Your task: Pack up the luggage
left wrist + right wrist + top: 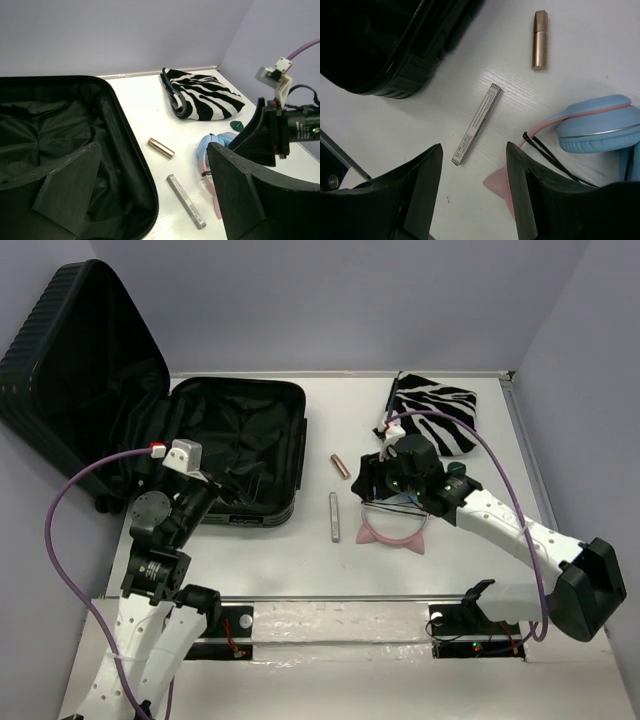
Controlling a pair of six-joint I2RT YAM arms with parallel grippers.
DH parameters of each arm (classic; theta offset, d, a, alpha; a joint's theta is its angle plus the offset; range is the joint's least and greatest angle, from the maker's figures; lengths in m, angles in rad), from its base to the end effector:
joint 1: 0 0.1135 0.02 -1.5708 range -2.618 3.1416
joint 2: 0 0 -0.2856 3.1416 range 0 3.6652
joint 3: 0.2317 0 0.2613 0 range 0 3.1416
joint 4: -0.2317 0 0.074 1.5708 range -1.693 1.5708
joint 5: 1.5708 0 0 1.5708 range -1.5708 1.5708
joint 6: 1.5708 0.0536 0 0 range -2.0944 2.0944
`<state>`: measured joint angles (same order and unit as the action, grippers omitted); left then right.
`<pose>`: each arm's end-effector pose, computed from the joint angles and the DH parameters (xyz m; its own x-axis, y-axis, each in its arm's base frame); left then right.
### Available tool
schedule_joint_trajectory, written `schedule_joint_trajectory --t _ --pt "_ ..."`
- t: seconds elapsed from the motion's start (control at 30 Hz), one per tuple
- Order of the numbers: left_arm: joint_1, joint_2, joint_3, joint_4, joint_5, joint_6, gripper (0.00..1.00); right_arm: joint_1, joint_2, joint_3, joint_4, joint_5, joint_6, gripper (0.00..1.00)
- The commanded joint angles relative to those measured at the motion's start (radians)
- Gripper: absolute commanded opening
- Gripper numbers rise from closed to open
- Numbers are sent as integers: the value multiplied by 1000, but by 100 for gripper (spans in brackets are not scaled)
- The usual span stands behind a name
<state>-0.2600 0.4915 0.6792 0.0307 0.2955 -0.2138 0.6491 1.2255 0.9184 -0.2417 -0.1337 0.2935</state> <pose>0.1208 -0.0483 0.3818 0.0941 -0.2351 -0.9674 0.5533 0.8202 -0.1455 0.2286 0.1824 0.2962 -0.5973 -0.0933 -0.7966 -0.5399 0.7812 0.3134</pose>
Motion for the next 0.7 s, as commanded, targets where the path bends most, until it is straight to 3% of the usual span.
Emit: schedule_joint_trajectory --t 0.0,0.33,0.67 --pt "5 -21 39 25 7 11 99 49 69 37 16 74 47 60" --pt "-30 -42 34 18 -56 1 99 98 313 177 -102 314 99 64" --pt "-47 -44 36 6 -154 -30 99 141 532 267 -113 295 121 64"
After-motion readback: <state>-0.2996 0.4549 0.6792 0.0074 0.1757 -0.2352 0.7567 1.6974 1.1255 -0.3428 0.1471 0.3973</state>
